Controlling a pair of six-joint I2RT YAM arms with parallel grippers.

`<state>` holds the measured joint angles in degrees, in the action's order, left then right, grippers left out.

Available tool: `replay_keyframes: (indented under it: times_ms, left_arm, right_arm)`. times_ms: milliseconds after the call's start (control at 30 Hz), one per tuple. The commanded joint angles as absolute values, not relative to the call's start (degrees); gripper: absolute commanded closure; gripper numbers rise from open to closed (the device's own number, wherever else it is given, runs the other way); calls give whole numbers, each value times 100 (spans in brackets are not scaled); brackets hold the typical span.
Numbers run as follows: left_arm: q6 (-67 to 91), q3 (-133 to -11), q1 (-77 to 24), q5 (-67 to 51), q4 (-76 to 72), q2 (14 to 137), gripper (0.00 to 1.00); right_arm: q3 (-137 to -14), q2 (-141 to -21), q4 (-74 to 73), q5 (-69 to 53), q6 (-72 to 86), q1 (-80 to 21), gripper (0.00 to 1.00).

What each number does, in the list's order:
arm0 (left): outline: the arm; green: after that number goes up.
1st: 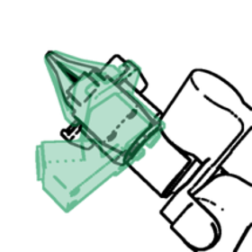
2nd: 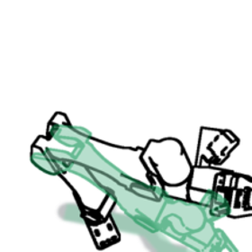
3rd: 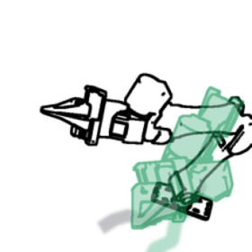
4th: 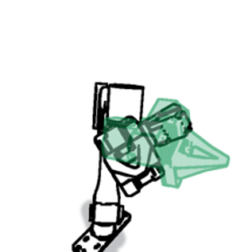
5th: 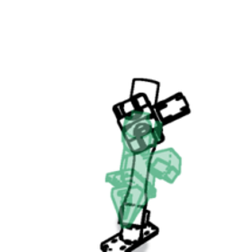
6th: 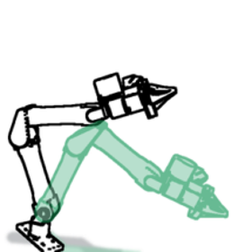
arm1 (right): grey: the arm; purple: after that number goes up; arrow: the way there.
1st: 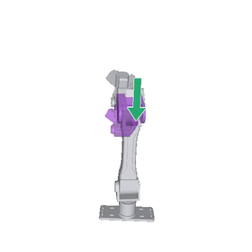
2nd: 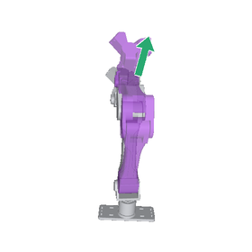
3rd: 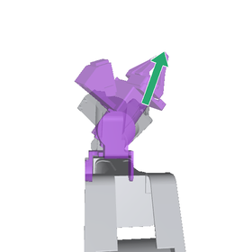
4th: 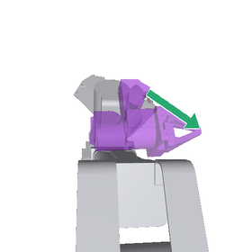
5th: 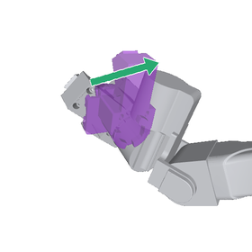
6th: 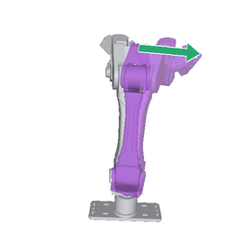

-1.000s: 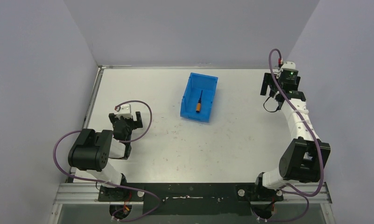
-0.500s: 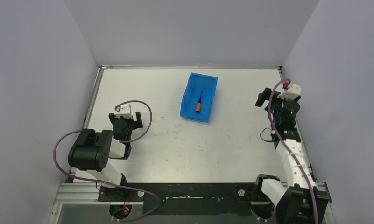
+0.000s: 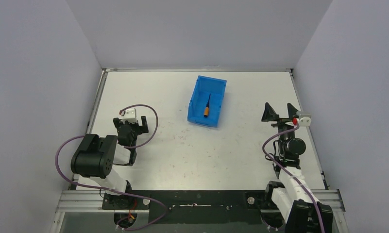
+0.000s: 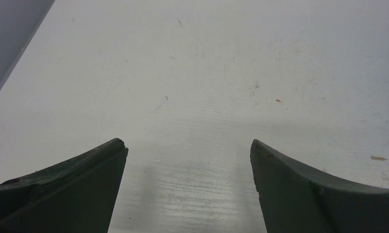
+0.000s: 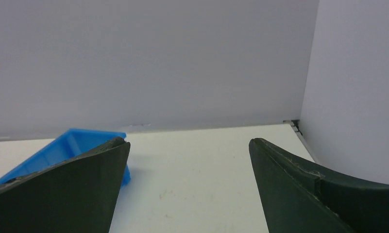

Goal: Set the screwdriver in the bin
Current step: Reset both arms

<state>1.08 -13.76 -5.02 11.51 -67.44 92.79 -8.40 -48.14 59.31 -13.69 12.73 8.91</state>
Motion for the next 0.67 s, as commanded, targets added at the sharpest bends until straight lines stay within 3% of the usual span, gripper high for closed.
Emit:
replay_keyframes:
  times_ms: [0, 433, 633]
  left_arm:
    - [150, -1450, -466, 1116, -6951, 9221, 3]
    - [151, -1450, -466, 1115, -6944, 9224, 3]
    - [152, -1450, -466, 1112, -6950, 9222, 3]
  right_arm:
    - [-1047, -5070, 6335, -1644, 1524, 853, 0]
    - [-1706, -5209, 4877, -1433, 1591, 853, 0]
    - [-1649, -5068, 4864, -1178, 1593, 853, 0]
